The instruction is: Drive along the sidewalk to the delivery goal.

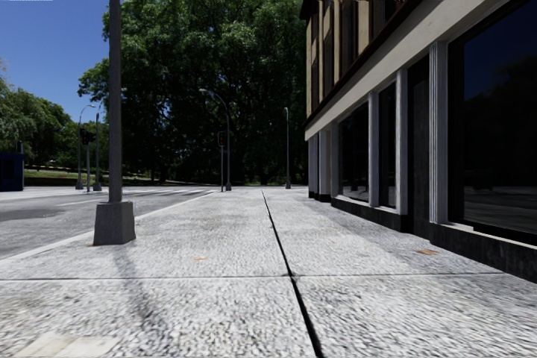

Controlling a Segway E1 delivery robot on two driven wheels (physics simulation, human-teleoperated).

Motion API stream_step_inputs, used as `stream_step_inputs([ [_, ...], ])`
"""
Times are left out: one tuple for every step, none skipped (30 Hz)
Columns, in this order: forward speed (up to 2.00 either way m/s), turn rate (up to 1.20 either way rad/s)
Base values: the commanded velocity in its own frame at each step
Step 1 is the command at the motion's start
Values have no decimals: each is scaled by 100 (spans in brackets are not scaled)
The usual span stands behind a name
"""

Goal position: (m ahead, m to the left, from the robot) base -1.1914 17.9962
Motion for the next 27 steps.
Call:
stream_step_inputs([
  [200,0],
  [200,0],
  [200,0],
  [200,0],
  [200,0],
  [200,0],
  [200,0],
  [200,0],
  [200,0],
  [200,0],
  [200,0],
  [200,27],
  [200,54],
  [200,60],
  [200,52],
  [200,7],
  [200,0],
  [200,0],
  [200,0],
  [200,0],
  [200,0],
  [200,0],
  [200,0],
  [200,0],
  [200,0],
  [200,0],
  [200,0],
])
